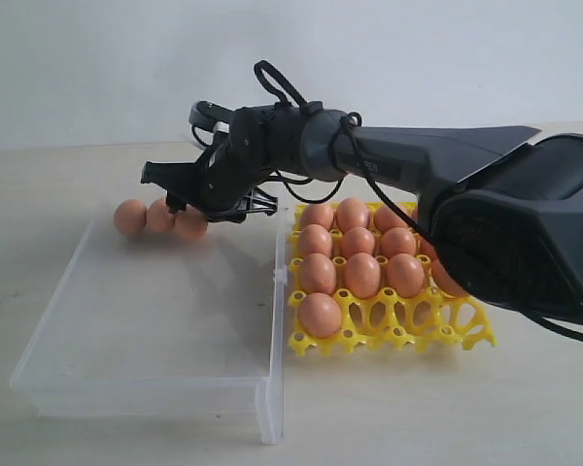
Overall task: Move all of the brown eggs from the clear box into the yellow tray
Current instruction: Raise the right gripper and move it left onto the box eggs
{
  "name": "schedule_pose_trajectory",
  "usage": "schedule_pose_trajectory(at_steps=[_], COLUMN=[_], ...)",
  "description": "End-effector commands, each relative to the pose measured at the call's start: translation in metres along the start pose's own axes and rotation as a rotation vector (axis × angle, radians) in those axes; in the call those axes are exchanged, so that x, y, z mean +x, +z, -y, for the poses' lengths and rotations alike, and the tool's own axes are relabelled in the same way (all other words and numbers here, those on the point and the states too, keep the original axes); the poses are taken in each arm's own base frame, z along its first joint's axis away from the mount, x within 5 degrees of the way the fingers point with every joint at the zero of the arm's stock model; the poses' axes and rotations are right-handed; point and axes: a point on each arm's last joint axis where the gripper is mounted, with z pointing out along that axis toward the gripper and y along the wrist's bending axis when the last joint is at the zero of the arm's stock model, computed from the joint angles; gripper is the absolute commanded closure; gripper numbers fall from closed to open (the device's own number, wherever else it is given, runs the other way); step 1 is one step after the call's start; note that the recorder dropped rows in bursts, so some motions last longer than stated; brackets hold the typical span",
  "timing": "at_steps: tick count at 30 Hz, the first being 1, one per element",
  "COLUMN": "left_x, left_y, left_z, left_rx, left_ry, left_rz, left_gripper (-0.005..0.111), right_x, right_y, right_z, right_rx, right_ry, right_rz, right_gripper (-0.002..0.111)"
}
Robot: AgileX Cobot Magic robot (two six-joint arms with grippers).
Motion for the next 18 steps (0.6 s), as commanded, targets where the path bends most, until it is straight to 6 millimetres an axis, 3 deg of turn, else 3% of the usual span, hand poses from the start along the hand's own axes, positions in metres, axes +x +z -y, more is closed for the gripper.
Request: schedule_pose_trajectory(at_steps=[1,3,5,10,18], left_x=[-0.0021,-0.0021,-0.0021,-0.0021,-0.0021], left_y=[-0.0004,-0.0004,-0.0004,-0.0004,-0.0004], left_z=[0.0002,0.0002,0.0002,0.0002,0.0002], left_rx=[0.006,0.006,0.006,0.006,0.006], left_ry=[-0.006,-0.006,-0.006,-0.006,-0.006], left_rz=[0.013,0.013,0.013,0.013,0.013], left_gripper=[0.107,0.107,0.107,0.107,0.107], right_x=[0.0027,0.0038,0.0054,0.0064,0.0021], right_y=[0.0076,0.0095,0.0112,0.0118,0.0039], right_z=[0.0084,0.0093,0.0107,0.0113,0.0065], right_rx=[0.014,0.013,0.019,0.022,0.013], right_ry=[0.018,0.023,0.02,0.006,-0.012], right_rz=[-0.02,-0.023,-0.033,-0.039,-0.032], right_gripper=[0.053,0.053,0.061,0.108,0.108])
